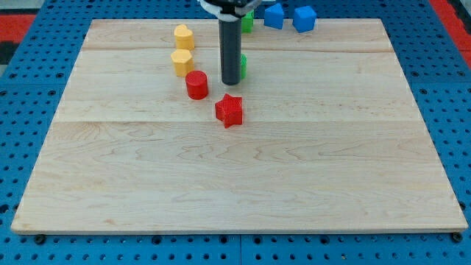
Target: Move green circle to the bottom of green star
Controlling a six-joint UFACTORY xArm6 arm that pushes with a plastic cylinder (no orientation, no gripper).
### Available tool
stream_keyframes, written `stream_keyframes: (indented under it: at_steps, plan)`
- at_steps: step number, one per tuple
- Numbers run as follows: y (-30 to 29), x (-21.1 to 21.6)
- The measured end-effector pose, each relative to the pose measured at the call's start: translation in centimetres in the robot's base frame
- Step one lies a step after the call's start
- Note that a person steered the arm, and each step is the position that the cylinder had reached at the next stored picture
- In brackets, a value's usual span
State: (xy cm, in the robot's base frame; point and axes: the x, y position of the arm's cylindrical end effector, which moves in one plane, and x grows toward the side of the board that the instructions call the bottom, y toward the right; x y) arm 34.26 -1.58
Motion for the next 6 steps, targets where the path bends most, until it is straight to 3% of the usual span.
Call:
stream_keyframes:
  at_steps: [2, 4, 6]
  plan:
    - [4.6, -2.9]
    - [3.8, -7.3]
    - [7.4, -9.7]
